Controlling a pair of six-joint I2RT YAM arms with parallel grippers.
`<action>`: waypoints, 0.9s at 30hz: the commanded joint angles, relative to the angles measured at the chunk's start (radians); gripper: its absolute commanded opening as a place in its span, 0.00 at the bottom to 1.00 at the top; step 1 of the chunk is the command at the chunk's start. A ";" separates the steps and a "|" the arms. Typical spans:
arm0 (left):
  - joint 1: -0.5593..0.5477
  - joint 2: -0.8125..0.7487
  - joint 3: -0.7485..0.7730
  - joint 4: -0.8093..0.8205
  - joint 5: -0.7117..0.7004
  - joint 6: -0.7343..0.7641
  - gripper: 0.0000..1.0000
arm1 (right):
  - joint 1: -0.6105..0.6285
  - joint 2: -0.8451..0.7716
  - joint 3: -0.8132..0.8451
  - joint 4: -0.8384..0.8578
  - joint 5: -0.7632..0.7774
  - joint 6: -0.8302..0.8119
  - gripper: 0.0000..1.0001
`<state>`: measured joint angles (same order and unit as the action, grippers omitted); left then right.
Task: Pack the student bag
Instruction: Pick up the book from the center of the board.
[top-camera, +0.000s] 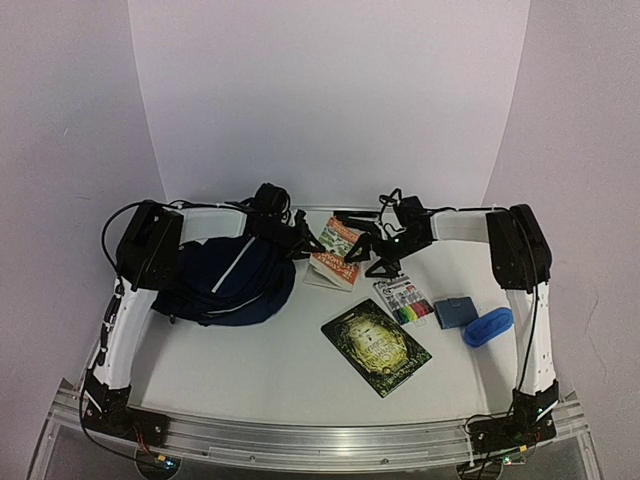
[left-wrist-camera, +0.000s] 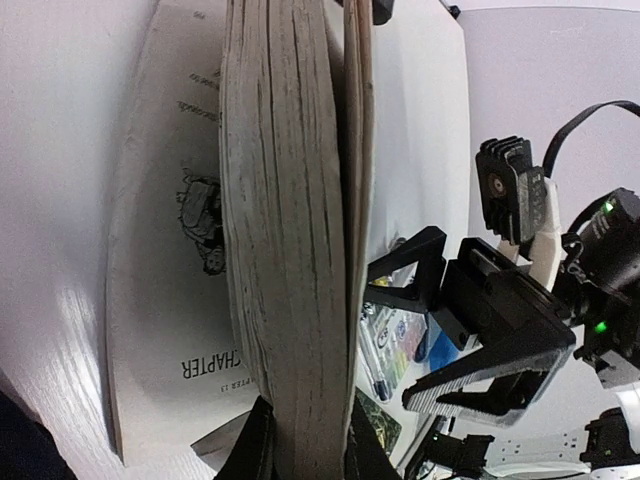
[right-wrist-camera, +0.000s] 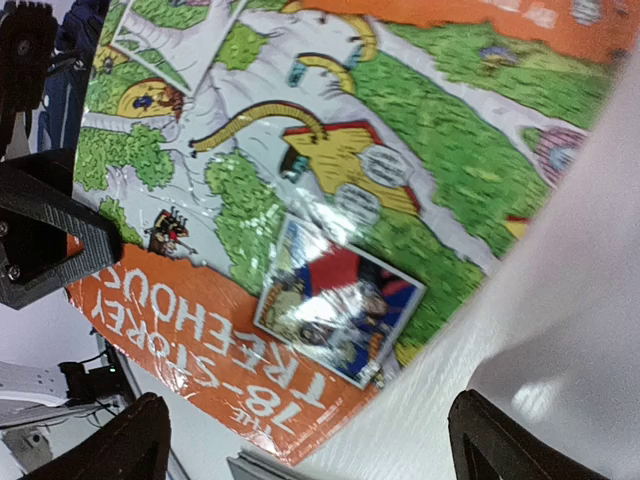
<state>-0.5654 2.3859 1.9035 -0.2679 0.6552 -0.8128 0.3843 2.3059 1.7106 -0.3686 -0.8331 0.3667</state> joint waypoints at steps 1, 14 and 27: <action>0.031 -0.180 0.001 0.221 0.099 -0.066 0.00 | -0.038 -0.123 -0.018 0.014 -0.123 0.051 0.98; 0.042 -0.310 -0.015 0.359 0.201 -0.154 0.00 | -0.037 -0.263 -0.038 0.413 -0.247 0.437 0.98; 0.024 -0.406 -0.105 0.310 0.248 -0.142 0.03 | -0.028 -0.287 -0.109 1.015 -0.289 0.936 0.38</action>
<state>-0.5301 2.0927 1.8013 0.0082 0.8612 -0.9963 0.3439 2.0861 1.6367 0.3084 -1.0959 1.0677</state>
